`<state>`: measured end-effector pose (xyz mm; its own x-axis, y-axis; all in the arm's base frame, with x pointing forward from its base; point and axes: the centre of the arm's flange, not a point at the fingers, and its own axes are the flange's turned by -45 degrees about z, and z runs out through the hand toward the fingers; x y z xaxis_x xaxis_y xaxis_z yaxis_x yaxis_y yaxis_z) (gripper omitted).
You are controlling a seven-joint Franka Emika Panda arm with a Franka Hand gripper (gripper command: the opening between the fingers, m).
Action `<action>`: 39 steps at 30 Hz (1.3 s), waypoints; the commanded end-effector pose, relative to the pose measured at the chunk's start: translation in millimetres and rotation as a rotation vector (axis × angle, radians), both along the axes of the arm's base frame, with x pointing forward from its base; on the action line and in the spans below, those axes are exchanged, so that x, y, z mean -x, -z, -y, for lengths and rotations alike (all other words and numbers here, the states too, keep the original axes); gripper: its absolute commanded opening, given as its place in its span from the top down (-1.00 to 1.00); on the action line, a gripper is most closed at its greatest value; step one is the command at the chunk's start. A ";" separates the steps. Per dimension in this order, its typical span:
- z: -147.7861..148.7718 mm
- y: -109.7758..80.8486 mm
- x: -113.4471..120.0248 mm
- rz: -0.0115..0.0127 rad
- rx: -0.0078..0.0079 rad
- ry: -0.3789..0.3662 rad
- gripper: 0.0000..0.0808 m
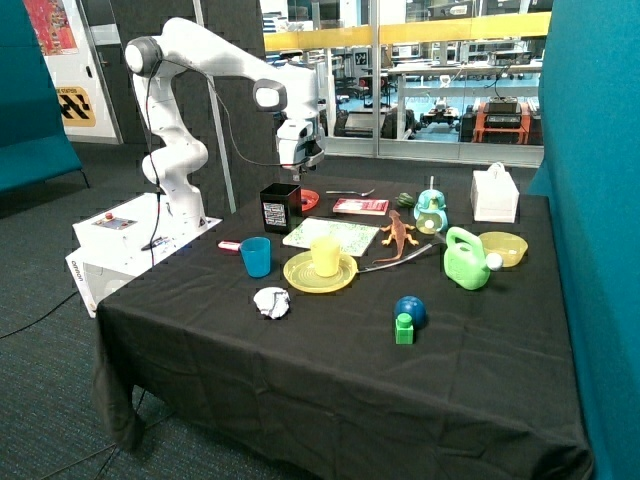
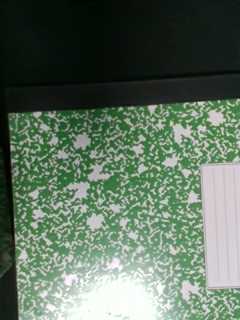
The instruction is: Put a highlighter on each book
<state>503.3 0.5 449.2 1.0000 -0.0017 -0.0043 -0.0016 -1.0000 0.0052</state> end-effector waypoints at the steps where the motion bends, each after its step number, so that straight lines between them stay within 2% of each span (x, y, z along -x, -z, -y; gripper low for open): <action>1: 0.5 -0.8 3.3 0.0038 -0.0056 -0.194 -1.00; 2: -11.0 -0.5 4.7 0.0036 -0.0057 -0.241 -1.00; 3: -16.8 -0.3 5.4 0.0036 -0.0057 -0.241 -1.00; 5: -25.5 0.4 6.3 0.0036 -0.0057 -0.255 -0.01; 6: -29.5 0.8 6.5 0.0036 -0.0057 -0.260 0.25; 8: -35.9 1.5 7.0 0.0036 -0.0057 -0.271 0.45; 18: -73.0 4.8 13.3 0.0034 -0.0059 -0.343 0.51; 28: -126.6 12.1 27.0 0.0031 -0.0060 -0.436 0.54; 30: -137.1 13.6 30.3 0.0030 -0.0061 -0.454 0.64; 38: -177.9 19.7 42.8 0.0029 -0.0062 -0.510 0.51; 39: -181.1 20.2 43.9 0.0029 -0.0062 -0.515 0.59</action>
